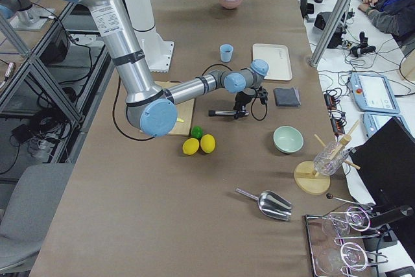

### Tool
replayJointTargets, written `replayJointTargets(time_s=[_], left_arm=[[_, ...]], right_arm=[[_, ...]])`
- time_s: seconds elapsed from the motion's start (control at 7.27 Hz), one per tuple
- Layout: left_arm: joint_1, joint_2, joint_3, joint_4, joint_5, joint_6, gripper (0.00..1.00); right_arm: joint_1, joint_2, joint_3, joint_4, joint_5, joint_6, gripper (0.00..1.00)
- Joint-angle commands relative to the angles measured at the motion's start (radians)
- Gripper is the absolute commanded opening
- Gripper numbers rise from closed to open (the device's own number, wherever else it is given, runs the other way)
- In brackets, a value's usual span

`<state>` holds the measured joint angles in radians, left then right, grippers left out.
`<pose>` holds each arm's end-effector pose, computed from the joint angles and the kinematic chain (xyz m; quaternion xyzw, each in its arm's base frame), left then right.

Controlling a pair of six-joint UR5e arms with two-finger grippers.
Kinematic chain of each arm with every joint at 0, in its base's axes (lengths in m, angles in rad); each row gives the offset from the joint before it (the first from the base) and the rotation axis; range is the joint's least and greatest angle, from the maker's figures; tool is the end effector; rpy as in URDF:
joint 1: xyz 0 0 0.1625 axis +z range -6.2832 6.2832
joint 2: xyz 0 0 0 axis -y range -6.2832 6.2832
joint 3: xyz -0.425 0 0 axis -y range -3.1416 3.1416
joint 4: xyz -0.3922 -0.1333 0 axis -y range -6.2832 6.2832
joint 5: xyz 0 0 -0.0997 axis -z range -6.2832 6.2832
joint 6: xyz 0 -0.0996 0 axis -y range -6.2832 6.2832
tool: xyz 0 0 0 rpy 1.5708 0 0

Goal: Mash ice and strawberries in cup
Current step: 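Lower the right gripper and grasp the metal pestle upright, then lift the pestle with the right gripper and carry it over the blue cup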

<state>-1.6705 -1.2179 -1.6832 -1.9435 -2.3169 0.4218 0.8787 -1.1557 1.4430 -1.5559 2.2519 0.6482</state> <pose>-0.0995 -0.3343 0.7141 0.1532 0.3355 0.1728 0.9133 -0.3705 -0.5576 0.4845 -0.0939 -0.3469 -0.0707 0.9305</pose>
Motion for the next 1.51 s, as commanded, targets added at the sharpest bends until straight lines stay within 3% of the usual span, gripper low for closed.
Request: replayJointTargets(time_s=[0.0,0.28,0.55,1.1,1.24,1.38], left_arm=[[0.0,0.0,0.0,0.0,0.001,-0.002,0.99],[0.0,0.0,0.002,0.0,0.001,-0.002,0.99],[0.0,-0.005,0.029,0.0,-0.001,-0.005,0.99],[0.0,-0.012,0.079,0.001,-0.002,-0.009,0.99],[0.003,-0.014,0.088,0.0,-0.004,-0.011,0.99],[0.003,-0.014,0.091,0.001,-0.004,-0.011,0.99]], right_arm=[[-0.003,0.001,0.005,0.0,0.0,0.002,0.0],[-0.001,0.028,0.022,0.02,-0.006,-0.021,0.0],[0.003,0.033,0.098,0.089,-0.017,-0.01,0.0],[-0.038,0.036,0.385,0.149,-0.121,-0.007,0.0],[-0.044,0.037,0.407,0.233,-0.121,-0.019,0.0],[-0.087,0.037,0.384,0.411,-0.141,-0.045,0.0]])
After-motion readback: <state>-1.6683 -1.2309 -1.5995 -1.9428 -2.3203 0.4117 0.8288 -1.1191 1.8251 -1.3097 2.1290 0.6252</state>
